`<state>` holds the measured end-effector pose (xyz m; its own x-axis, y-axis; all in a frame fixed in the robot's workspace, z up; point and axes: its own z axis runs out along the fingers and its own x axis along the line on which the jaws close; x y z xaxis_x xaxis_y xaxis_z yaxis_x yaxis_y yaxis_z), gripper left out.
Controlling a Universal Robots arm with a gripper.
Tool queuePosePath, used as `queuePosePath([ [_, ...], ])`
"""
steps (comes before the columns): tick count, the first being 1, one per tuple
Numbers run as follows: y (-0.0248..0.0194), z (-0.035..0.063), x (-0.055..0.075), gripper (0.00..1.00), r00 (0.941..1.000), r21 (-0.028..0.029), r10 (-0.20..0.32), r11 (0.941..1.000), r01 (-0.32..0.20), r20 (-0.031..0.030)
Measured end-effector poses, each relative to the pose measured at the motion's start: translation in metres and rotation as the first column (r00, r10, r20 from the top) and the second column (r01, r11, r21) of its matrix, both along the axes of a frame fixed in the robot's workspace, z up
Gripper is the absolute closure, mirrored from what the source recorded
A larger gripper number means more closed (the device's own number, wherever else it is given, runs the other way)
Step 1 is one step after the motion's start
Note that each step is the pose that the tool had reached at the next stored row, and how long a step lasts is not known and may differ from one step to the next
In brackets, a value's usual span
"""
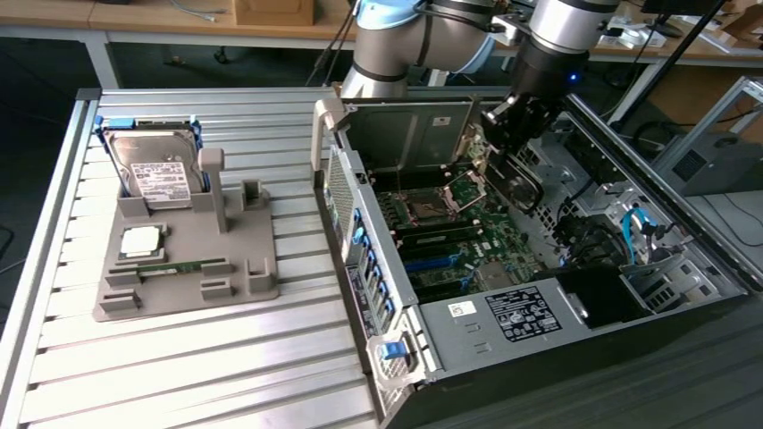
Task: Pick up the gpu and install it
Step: 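Insert the gpu into the slot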
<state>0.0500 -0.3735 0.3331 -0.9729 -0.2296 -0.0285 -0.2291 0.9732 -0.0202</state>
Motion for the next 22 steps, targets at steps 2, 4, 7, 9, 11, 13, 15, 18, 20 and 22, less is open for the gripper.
queuePosePath([
  [2, 0.0000, 0.0000, 0.0000, 0.73, 0.9998, 0.0001, 0.022, 0.9998, -0.022, 0.0000],
  [4, 0.0000, 0.0000, 0.0000, 0.73, 0.9990, 0.0000, 0.044, 0.9990, -0.044, 0.0000],
  [7, 0.0000, -0.0001, 0.0000, 0.73, 0.9967, 0.0001, 0.081, 0.9967, -0.081, 0.0000],
  [9, 0.0000, 0.0000, 0.0000, 0.73, 0.9920, 0.0000, 0.126, 0.9920, -0.126, 0.0000],
  [11, 0.0000, -0.0001, 0.0000, 0.73, 0.9881, 0.0000, 0.154, 0.9881, -0.154, 0.0000],
  [13, 0.0000, -0.0001, 0.0000, 0.73, 0.9856, 0.0001, 0.169, 0.9856, -0.169, 0.0000],
  [15, 0.0000, -0.0001, 0.0000, 0.73, 0.9833, 0.0000, 0.182, 0.9833, -0.182, 0.0000],
  [18, 0.0000, -0.0001, 0.0000, 0.73, 0.9792, 0.0000, 0.203, 0.9792, -0.203, 0.0000],
  [20, 0.0000, -0.0002, 0.0000, 0.73, 0.9734, 0.0001, 0.229, 0.9734, -0.229, 0.0000],
  [22, 0.0000, -0.0002, 0.0000, 0.73, 0.9698, 0.0001, 0.244, 0.9698, -0.244, 0.0000],
])
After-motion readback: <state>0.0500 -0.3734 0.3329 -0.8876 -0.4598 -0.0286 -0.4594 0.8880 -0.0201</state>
